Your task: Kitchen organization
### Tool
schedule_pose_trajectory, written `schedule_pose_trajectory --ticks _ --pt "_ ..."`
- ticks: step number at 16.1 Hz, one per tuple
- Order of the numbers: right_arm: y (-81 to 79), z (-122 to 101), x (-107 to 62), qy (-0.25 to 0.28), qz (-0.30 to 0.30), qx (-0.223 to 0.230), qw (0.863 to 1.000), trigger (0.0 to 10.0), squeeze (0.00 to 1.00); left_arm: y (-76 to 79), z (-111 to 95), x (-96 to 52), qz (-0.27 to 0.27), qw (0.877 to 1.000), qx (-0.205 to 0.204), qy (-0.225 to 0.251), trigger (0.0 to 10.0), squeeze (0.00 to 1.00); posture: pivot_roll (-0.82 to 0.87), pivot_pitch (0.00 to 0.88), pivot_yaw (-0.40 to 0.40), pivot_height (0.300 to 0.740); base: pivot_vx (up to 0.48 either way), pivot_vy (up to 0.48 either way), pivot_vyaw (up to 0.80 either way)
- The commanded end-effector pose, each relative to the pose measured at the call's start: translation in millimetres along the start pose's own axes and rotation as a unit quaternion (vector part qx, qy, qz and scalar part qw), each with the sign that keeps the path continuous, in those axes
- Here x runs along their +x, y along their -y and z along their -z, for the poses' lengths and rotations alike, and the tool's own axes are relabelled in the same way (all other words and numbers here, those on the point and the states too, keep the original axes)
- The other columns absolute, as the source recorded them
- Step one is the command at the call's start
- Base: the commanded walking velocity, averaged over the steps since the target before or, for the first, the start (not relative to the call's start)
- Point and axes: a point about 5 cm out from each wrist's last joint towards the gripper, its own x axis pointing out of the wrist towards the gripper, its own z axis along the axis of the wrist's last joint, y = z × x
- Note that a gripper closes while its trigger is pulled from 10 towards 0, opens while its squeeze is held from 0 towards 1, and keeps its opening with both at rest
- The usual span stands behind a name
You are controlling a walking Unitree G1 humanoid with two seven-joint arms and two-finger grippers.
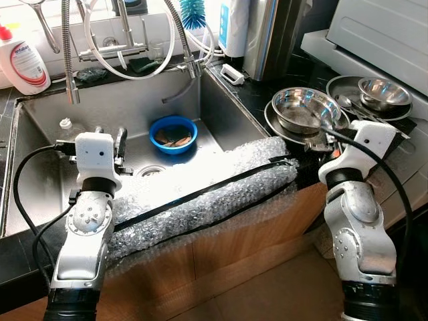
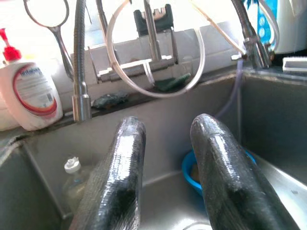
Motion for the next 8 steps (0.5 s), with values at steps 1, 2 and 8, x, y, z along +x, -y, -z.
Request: schedule_pose_trajectory --ticks 1,2,8 --pt "-8.6 -16.5 1.8 0.041 -0.021 0.006 0.999 10.0 0.00 -3.2 -12.7 2.9 -0.010 1.000 0.006 0.027 10.0 0.00 -0.01 0.083 -0.009 0.740 0.000 0.000 0.00" --pt "-10.6 -20.2 2.2 0.051 -0.026 0.007 0.998 10.0 0.00 -3.2 -15.8 4.1 -0.012 0.999 0.003 0.032 10.0 0.00 -0.01 0.083 -0.010 0.740 0.000 0.000 0.00" --pt "-30.8 -37.6 5.3 0.074 -0.106 0.112 0.985 10.0 0.00 -5.0 -27.5 15.3 -0.025 0.987 -0.158 0.025 10.0 0.00 -0.01 0.087 -0.008 0.740 0.000 0.000 0.00"
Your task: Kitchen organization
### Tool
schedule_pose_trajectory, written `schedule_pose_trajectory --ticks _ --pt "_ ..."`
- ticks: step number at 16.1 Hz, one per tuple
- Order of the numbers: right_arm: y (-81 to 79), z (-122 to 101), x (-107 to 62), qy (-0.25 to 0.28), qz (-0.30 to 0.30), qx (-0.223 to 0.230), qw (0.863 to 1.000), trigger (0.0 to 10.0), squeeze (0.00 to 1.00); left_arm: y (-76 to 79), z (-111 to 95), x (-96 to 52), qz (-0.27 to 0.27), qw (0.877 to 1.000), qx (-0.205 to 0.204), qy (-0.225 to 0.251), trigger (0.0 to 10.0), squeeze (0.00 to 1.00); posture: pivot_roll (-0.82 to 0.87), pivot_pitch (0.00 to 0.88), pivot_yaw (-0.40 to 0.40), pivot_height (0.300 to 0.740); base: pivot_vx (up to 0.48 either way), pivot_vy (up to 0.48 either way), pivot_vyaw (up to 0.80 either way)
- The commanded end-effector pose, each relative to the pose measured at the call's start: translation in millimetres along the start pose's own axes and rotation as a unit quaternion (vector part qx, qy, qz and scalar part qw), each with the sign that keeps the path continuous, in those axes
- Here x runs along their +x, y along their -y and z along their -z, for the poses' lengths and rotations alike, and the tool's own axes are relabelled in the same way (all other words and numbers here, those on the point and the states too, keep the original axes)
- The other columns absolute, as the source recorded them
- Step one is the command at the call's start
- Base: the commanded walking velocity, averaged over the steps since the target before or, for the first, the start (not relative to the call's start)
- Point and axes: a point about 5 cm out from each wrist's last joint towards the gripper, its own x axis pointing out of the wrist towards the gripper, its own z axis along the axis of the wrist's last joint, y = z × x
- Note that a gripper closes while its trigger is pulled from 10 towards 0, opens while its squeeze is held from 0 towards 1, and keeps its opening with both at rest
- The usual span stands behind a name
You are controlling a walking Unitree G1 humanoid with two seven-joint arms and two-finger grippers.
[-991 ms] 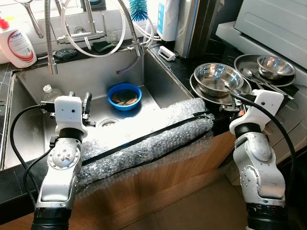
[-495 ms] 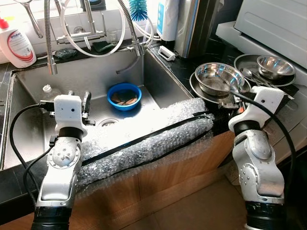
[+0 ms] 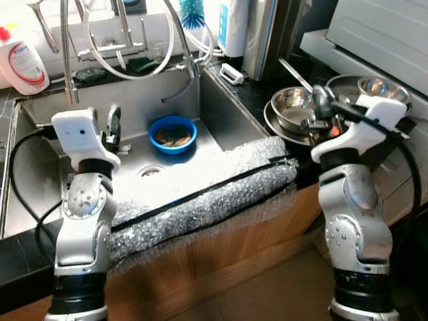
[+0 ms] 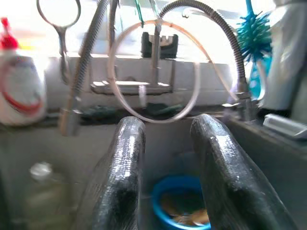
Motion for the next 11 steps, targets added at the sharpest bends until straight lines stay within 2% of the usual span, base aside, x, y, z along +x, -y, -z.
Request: schedule_pose_trajectory --ticks 1,3,4,5,6,7,8,9,10,11 --pt "-6.6 -4.2 0.5 0.001 -0.033 0.044 0.998 10.0 0.00 -4.3 -6.0 2.4 -0.009 0.999 -0.043 0.001 10.0 0.00 -0.01 0.087 -0.008 0.740 0.000 0.000 0.00" --pt "-10.6 4.0 -6.4 -0.038 -0.092 0.124 0.987 10.0 0.00 -9.0 -0.6 2.9 0.002 0.992 -0.118 -0.033 10.0 0.00 -0.01 0.087 -0.007 0.740 0.000 0.000 0.00" --pt "-9.5 6.2 -9.7 -0.046 -0.107 0.137 0.984 10.0 0.00 -9.4 2.2 1.7 0.010 0.990 -0.135 -0.045 10.0 0.00 -0.01 0.087 -0.008 0.740 0.000 0.000 0.00" --pt "-5.5 7.8 -15.9 -0.053 -0.125 0.178 0.975 10.0 0.00 -10.7 5.7 -1.4 0.018 0.979 -0.196 -0.059 10.0 0.00 -0.01 0.082 -0.007 0.740 0.000 0.000 0.00" --pt "-2.9 8.0 -18.9 -0.055 -0.134 0.193 0.970 10.0 0.00 -10.9 7.2 -2.9 0.024 0.971 -0.230 -0.065 10.0 0.00 -0.01 0.078 -0.005 0.740 0.000 0.000 0.00" --pt "-0.9 9.1 -22.0 -0.054 -0.139 0.226 0.963 10.0 0.00 -10.5 8.6 -4.3 0.020 0.951 -0.302 -0.066 10.0 0.00 -0.01 0.075 -0.005 0.740 0.000 0.000 0.00" --pt "0.1 10.1 -26.4 -0.050 -0.149 0.267 0.951 10.0 0.00 -11.0 8.0 -4.7 0.016 0.932 -0.358 -0.058 10.0 0.00 -0.01 0.072 -0.005 0.740 0.000 0.000 0.00" --pt "0.7 10.8 -30.3 -0.048 -0.159 0.302 0.939 10.0 0.00 -10.8 7.4 -5.1 0.019 0.919 -0.390 -0.052 10.0 0.00 -0.01 0.072 -0.005 0.740 0.000 0.000 0.00" --pt "-1.1 10.9 -36.4 -0.045 -0.176 0.340 0.923 10.0 0.00 -8.8 7.6 -6.7 0.031 0.911 -0.408 -0.052 10.0 0.00 -0.01 0.065 -0.006 0.740 0.000 0.000 0.00" --pt "-2.9 13.0 -46.1 -0.043 -0.192 0.392 0.899 10.0 0.00 -4.9 8.0 -10.6 0.057 0.903 -0.422 -0.058 10.0 0.00 -0.01 0.060 -0.005 0.740 0.000 0.000 0.00"
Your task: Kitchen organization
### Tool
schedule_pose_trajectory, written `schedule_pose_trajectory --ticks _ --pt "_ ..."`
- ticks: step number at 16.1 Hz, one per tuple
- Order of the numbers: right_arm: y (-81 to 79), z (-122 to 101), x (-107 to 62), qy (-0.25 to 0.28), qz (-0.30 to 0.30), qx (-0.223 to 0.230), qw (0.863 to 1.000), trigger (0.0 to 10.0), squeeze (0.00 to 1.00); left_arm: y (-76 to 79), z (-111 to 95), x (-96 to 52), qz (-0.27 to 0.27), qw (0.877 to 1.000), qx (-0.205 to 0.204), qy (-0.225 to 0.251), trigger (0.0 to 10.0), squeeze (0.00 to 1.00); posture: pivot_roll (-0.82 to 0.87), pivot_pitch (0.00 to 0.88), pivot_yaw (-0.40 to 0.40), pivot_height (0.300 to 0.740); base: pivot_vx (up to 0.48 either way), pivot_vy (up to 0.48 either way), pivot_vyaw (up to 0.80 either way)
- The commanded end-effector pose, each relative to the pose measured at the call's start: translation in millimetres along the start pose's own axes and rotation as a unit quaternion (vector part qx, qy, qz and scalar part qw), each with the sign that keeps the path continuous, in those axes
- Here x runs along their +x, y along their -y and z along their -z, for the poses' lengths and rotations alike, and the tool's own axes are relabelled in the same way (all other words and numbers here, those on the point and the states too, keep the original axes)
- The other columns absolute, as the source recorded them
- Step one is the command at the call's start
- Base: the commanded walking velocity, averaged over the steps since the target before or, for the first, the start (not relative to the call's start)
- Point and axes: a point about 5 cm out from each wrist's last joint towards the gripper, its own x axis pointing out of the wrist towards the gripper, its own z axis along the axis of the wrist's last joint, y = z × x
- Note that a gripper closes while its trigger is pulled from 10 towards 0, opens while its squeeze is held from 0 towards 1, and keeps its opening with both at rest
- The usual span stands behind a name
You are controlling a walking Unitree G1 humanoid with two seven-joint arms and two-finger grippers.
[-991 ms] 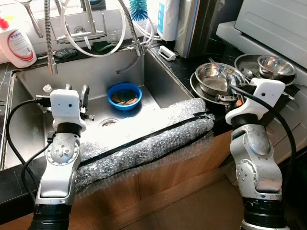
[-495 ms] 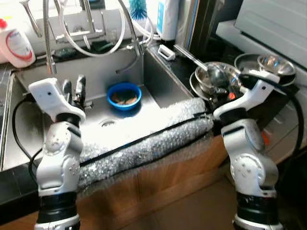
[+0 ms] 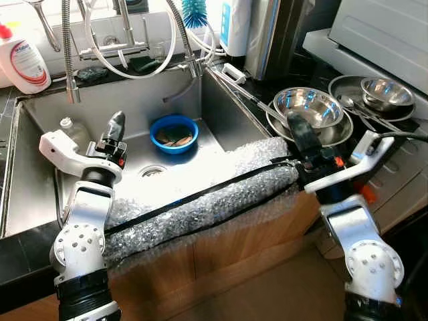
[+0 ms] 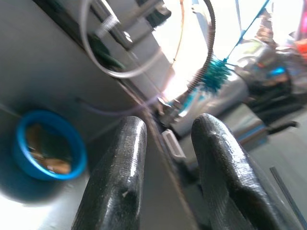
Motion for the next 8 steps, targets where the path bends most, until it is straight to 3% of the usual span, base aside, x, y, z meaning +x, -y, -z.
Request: schedule_pose_trajectory --ticks 1,4,8 --pt "-6.3 -0.2 -6.5 0.004 -0.032 0.034 0.999 10.0 0.00 8.7 0.6 -3.9 0.035 0.999 -0.012 -0.014 10.0 0.00 -0.01 0.061 -0.005 0.740 0.000 0.000 0.00" --pt "4.8 14.1 -18.6 -0.022 -0.006 0.053 0.998 10.0 0.00 21.9 -0.1 -5.5 0.084 0.995 -0.056 -0.017 10.0 0.00 -0.01 0.073 -0.008 0.740 0.000 0.000 0.00" --pt "-2.6 24.7 -24.7 -0.040 -0.029 0.101 0.994 10.0 0.00 33.1 3.2 -10.4 0.132 0.988 -0.063 -0.041 10.0 0.00 -0.01 0.085 -0.011 0.740 0.000 0.000 0.00"
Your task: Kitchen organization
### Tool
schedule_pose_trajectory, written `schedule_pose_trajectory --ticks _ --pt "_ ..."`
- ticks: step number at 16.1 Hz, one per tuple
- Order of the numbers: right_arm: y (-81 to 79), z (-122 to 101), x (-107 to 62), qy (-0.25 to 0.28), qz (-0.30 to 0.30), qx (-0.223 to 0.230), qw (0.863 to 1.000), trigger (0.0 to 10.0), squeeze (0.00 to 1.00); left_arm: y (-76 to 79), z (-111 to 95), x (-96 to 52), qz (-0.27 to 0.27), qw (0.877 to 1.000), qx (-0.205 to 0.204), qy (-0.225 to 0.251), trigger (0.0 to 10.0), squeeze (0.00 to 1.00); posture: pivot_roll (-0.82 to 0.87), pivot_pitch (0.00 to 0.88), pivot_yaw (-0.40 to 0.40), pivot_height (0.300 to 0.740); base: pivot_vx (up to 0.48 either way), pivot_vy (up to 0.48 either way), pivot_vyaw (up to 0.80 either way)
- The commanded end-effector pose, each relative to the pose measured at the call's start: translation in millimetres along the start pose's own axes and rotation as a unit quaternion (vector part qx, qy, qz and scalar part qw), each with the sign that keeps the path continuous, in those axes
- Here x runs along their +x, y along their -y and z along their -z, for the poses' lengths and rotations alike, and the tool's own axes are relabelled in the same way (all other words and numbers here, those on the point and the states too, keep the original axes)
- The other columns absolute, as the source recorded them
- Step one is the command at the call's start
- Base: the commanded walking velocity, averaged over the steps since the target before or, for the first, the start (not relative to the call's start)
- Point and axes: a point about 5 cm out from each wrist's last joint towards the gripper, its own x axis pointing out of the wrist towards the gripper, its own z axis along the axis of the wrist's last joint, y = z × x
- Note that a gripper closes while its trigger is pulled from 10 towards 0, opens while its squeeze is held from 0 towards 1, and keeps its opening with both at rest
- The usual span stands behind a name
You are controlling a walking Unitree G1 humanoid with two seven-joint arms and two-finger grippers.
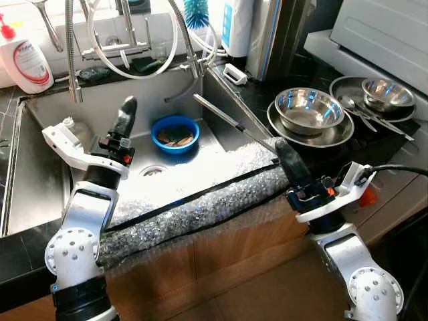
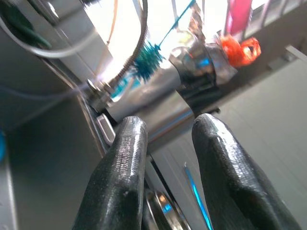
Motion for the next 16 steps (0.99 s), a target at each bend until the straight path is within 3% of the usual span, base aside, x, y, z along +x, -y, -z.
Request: schedule_pose_trajectory --ticks 1,5,9,16 --pt "-8.4 2.0 -0.7 -0.009 -0.026 0.008 1.000 10.0 0.00 7.0 3.1 -1.0 0.021 1.000 0.002 -0.020 10.0 0.00 -0.01 0.088 -0.013 0.740 0.000 0.000 0.00" --pt "-13.4 9.7 -2.8 -0.035 -0.047 0.027 0.998 10.0 0.00 11.1 13.5 -2.6 0.038 0.997 0.015 -0.062 10.0 0.00 -0.01 0.086 -0.017 0.740 0.000 0.000 0.00" --pt "-15.2 22.4 -3.1 -0.072 -0.054 0.034 0.995 10.0 0.00 13.0 15.6 -0.5 0.053 0.995 0.023 -0.079 10.0 0.00 -0.01 0.073 -0.016 0.740 0.000 0.000 0.00" --pt "-15.5 29.8 -5.5 -0.083 -0.056 0.043 0.994 10.0 0.00 17.1 20.5 -2.1 0.074 0.993 0.014 -0.096 10.0 0.00 -0.01 0.082 -0.018 0.740 0.000 0.000 0.00"
